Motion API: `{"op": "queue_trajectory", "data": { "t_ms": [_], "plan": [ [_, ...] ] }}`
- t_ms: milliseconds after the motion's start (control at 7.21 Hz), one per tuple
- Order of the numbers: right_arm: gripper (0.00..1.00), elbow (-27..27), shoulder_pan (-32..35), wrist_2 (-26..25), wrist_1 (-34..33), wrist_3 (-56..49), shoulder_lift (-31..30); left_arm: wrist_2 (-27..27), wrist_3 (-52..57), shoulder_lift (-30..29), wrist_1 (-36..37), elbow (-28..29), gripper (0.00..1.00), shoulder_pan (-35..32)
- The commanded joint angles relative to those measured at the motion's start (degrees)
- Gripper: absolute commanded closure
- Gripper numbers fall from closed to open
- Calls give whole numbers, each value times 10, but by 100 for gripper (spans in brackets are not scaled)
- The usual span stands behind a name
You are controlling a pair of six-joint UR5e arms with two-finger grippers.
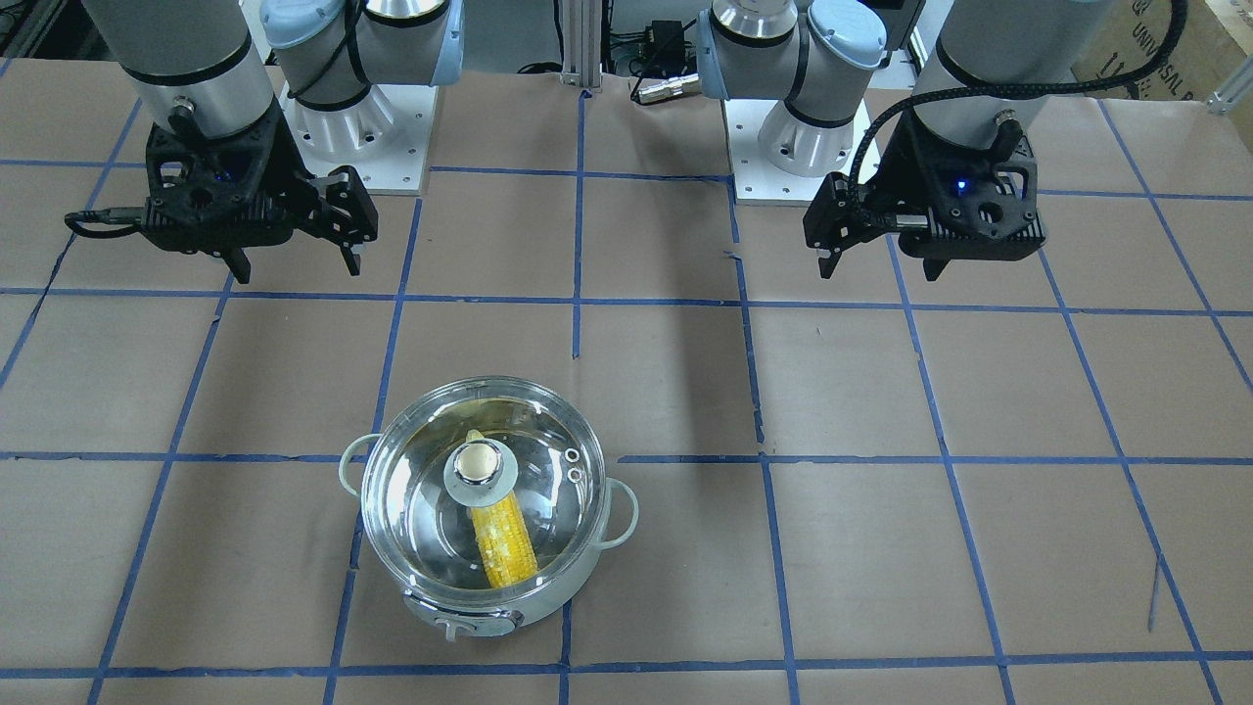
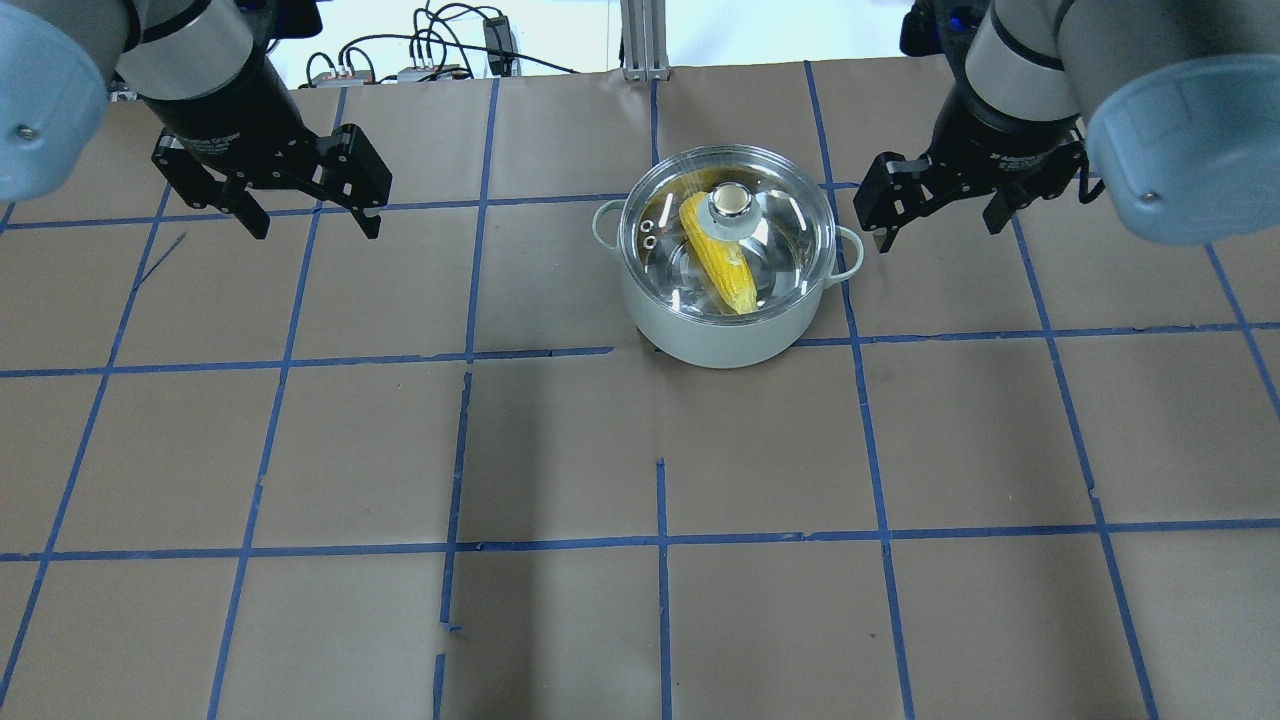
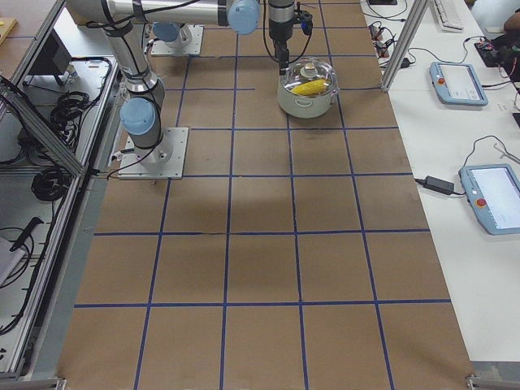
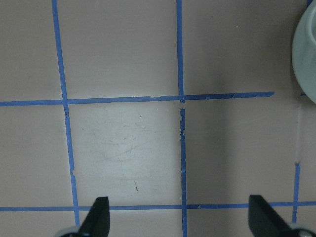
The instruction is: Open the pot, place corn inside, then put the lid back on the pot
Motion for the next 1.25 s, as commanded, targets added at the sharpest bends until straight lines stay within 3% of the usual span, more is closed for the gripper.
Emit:
{"op": "queue_trajectory", "data": {
  "t_ms": [0,277,693,1109],
  "plan": [
    [0,-66,57,-2,-9,30,58,-3,0,0,0,1,0,0],
    [0,-42,49,-9,-2,22,54,-2,0,5,0,-6,0,0],
    [0,61,20,-8,-15,9,-47,-1,1,6,1,-8,0,0],
    [0,62,-23,2,-10,-7,-52,-1,1,6,1,-9,0,0]
  ]
}}
